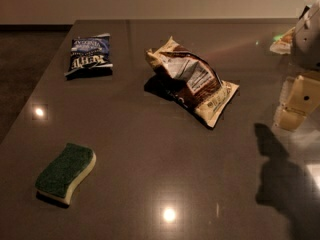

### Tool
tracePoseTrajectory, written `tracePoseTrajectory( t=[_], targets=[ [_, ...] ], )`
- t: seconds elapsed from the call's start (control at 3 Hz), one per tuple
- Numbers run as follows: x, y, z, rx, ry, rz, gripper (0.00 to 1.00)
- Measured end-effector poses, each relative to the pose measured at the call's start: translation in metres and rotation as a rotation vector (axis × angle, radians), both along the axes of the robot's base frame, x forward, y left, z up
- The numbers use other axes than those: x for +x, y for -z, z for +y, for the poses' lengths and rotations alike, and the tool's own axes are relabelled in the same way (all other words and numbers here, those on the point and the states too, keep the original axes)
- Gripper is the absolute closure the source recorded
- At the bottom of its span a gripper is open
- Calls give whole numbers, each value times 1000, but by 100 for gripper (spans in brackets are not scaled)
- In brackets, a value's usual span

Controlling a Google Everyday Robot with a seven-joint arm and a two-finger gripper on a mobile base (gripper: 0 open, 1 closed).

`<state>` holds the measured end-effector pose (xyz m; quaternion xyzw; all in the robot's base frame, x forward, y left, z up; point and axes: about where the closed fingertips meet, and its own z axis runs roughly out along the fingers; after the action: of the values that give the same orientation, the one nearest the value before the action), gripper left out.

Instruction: Pick brown chip bag

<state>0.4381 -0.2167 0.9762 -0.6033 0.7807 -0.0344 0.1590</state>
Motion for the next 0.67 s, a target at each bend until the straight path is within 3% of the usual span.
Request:
tracePoseTrajectory(
  t=[0.67],
  targets=[
    [14, 0, 3, 22, 31, -3, 0]
  ],
)
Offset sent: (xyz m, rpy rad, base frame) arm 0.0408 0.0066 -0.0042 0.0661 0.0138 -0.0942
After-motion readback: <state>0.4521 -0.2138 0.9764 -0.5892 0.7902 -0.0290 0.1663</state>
